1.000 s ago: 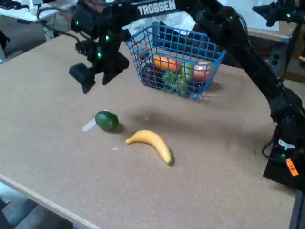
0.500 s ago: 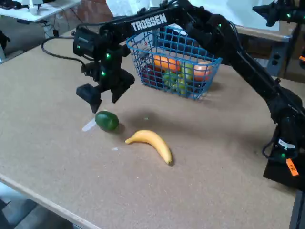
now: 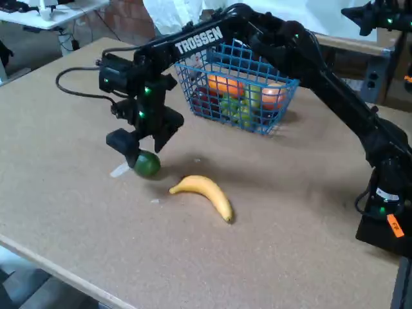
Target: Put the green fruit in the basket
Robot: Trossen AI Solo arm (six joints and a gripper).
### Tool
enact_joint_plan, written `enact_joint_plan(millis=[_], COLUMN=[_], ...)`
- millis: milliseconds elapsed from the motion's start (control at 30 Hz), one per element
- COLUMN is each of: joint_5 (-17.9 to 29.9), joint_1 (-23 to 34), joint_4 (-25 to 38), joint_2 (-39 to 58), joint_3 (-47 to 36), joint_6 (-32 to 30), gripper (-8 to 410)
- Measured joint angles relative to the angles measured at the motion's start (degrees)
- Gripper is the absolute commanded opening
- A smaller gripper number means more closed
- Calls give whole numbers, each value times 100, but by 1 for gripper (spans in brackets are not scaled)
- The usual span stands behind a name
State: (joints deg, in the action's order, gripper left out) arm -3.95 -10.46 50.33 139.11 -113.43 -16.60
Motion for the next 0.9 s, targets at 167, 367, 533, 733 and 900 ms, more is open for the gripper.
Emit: enact_joint_plan(millis=[167, 367, 533, 733, 900], joint_5=[13, 173, 319, 378, 612], joint_1=[0, 2, 0, 0, 0], joint_4=[-232, -468, -669, -844, -916], joint_2=[0, 0, 0, 0, 0], joint_3=[223, 345, 352, 352, 363], joint_6=[-2, 2, 24, 39, 76], gripper=[397, 397, 397, 397, 397])
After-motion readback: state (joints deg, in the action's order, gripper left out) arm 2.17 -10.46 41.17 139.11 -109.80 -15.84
